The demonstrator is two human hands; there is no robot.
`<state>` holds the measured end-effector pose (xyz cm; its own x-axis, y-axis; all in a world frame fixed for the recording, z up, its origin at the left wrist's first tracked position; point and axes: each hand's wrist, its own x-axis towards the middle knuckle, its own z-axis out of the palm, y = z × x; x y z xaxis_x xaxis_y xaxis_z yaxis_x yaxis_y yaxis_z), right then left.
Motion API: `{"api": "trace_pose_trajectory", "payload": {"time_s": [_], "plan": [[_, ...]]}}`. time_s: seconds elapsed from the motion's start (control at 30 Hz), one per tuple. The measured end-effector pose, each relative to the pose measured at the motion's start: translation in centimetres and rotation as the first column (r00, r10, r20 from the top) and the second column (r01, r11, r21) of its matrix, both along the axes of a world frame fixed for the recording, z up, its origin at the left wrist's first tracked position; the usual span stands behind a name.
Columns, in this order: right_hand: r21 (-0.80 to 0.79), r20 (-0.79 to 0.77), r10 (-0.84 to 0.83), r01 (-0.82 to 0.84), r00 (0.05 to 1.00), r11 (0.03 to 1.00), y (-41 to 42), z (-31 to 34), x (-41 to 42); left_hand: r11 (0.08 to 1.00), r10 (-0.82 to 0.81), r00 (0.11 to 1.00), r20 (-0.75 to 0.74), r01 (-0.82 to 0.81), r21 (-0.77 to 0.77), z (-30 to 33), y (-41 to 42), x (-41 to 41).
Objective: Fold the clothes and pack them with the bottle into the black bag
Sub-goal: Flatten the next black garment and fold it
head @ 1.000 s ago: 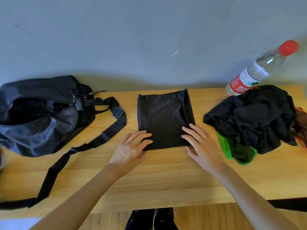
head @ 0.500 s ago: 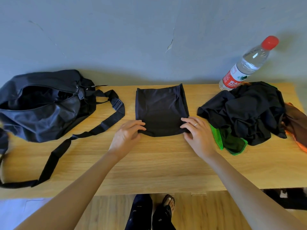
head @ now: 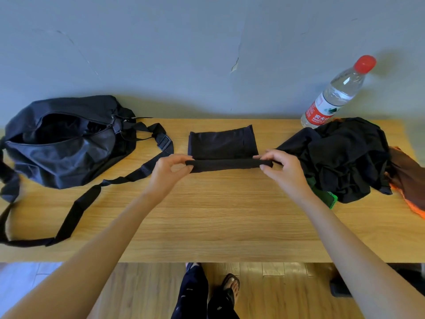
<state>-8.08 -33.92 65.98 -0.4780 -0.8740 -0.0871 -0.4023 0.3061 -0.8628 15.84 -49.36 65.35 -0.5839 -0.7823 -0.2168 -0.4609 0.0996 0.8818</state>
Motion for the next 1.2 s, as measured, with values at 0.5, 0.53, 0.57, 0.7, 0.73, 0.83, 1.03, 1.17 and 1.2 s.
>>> {"api": "trace_pose_trajectory", "payload": {"time_s": [0.5, 0.53, 0.57, 0.7, 0.73, 0.83, 1.03, 1.17, 1.2], "plan": [[-0.052, 0.273, 0.082, -0.071, 0.958, 0.996, 2.3, 8.5, -0.9, 0.987, -0.078, 0.973, -0.218, 0.106, 0.121, 7.7, 1.4, 0.7], [-0.023, 0.274, 0.079, -0.076, 0.958, 0.997, 2.0, 7.9, -1.0, 0.985, -0.076, 0.979, -0.188, 0.103, 0.137, 7.0, 1.3, 0.6], [0.004, 0.280, 0.069, -0.072, 0.958, 0.997, 1.6, 7.1, -1.1, 0.984, -0.071, 0.986, -0.152, 0.094, 0.151, 6.2, 1.0, 0.5], [0.105, 0.275, 0.012, -0.042, 0.961, 0.994, -0.3, 2.9, -1.6, 0.979, -0.065, 0.997, -0.033, 0.070, 0.192, 2.3, -0.5, -0.2], [0.123, 0.267, 0.002, -0.036, 0.964, 0.992, -0.9, 2.1, -1.7, 0.978, -0.055, 0.998, -0.019, 0.058, 0.202, 1.4, -1.0, -0.4], [0.143, 0.261, -0.025, -0.014, 0.965, 0.990, -2.9, 0.2, -2.1, 0.981, -0.014, 1.000, -0.009, 0.015, 0.193, -0.4, -2.6, -1.2], [0.138, 0.143, -0.046, 0.027, 0.989, 0.990, -6.5, -1.2, -3.6, 0.990, 0.048, 0.998, 0.052, -0.054, 0.131, -1.6, -6.2, -3.5], [0.092, 0.138, -0.085, 0.073, 0.987, 0.993, -7.2, -0.6, -3.8, 0.969, 0.029, 0.999, -0.043, -0.017, 0.247, -1.1, -7.1, -4.1], [0.086, 0.163, -0.079, 0.066, 0.983, 0.994, -7.0, -0.5, -3.9, 0.963, 0.019, 0.998, -0.061, -0.002, 0.270, -1.1, -7.1, -4.1]]}}
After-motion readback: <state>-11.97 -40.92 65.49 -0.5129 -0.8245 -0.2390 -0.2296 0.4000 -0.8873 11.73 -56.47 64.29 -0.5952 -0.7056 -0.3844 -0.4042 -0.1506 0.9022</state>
